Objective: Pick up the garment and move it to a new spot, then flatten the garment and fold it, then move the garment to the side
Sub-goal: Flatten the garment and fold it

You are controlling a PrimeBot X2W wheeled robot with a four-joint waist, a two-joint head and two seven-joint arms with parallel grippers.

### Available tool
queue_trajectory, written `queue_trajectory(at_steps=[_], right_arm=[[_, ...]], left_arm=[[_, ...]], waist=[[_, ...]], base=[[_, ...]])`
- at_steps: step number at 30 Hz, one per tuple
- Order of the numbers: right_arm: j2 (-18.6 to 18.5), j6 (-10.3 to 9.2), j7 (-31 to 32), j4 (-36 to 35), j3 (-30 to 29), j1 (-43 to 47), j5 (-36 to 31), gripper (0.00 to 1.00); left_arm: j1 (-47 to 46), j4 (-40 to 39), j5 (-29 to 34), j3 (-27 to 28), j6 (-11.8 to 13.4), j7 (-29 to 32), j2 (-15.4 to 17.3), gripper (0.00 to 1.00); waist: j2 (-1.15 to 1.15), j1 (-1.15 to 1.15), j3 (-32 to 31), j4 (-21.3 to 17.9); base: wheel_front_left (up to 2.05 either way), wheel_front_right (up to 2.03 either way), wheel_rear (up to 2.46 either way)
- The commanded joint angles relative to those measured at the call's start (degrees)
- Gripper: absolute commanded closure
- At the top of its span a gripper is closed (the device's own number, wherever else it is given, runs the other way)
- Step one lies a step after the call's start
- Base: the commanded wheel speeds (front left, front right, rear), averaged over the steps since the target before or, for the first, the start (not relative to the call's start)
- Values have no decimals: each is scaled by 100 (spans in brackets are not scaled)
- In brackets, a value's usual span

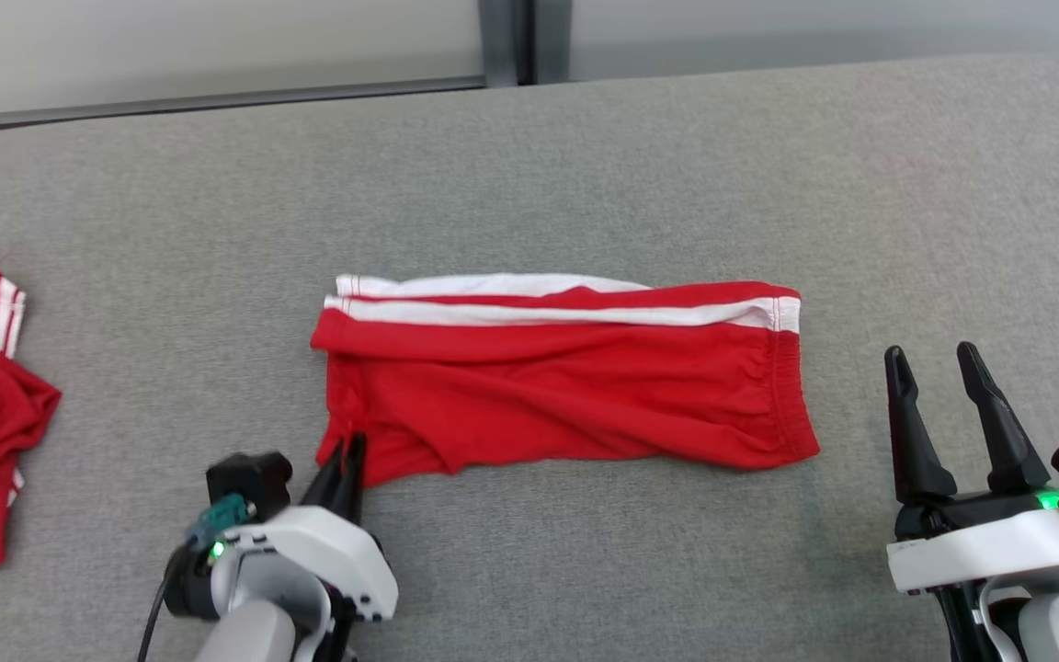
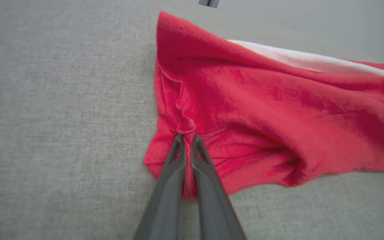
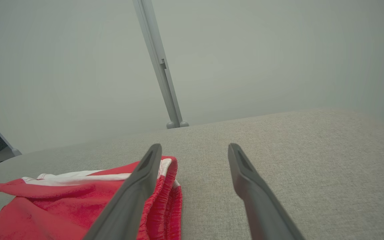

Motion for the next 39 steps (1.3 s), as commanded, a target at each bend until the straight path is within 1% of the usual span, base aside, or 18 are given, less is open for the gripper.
queue_trajectory(at_steps=[1,3,4,5,7,12,16,18,21,23,28,39], right_arm=[[-44,-1,34,-48,-29,50,-33,0],[-49,0,94,-101,-61,117,-46,0],[-66,-1,129,-121,-71,130,-58,0],[-77,-1,147,-135,-83,152,-60,0],[-96,-1,197,-175,-100,200,-100,0],[-97,0,340,-332,-214,246,-230,0],[-124,-1,480,-475,-281,333,-326,0],[-147,-1,543,-509,-293,361,-367,0],[-159,-1,623,-572,-301,431,-373,0],[-161,-1,665,-586,-316,490,-385,0],[-127,0,719,-664,-351,570,-390,0],[-79,-1,759,-721,-420,621,-418,0]], left_arm=[[200,-97,-55,-9,58,91,45,100],[428,-519,-127,-18,148,186,32,100],[515,-729,-115,-33,202,211,30,80],[607,-904,-58,-58,271,220,29,0],[777,-1223,-90,-32,356,138,27,0],[930,-1860,117,112,536,-496,104,0],[814,-2202,254,278,582,-909,215,0],[787,-2270,348,365,618,-986,319,0],[827,-2286,452,442,637,-1034,458,0],[886,-2206,530,449,607,-1051,583,0],[919,-2140,592,375,551,-1001,704,0],[814,-2078,568,346,552,-1024,757,0]], waist=[[0,0,-90,99],[0,0,-127,130],[0,0,-134,137],[0,0,-156,143],[0,0,-188,151],[0,0,-267,178],[0,0,-380,218],[0,0,-462,217],[0,0,-576,204],[0,0,-646,200],[0,0,-690,194],[0,0,-619,225]], base=[[0,0,0],[0,0,0],[0,0,0],[0,0,0],[0,0,0],[0,0,0],[0,0,0],[0,0,0],[0,0,0],[0,0,0],[0,0,0],[0,0,0]])
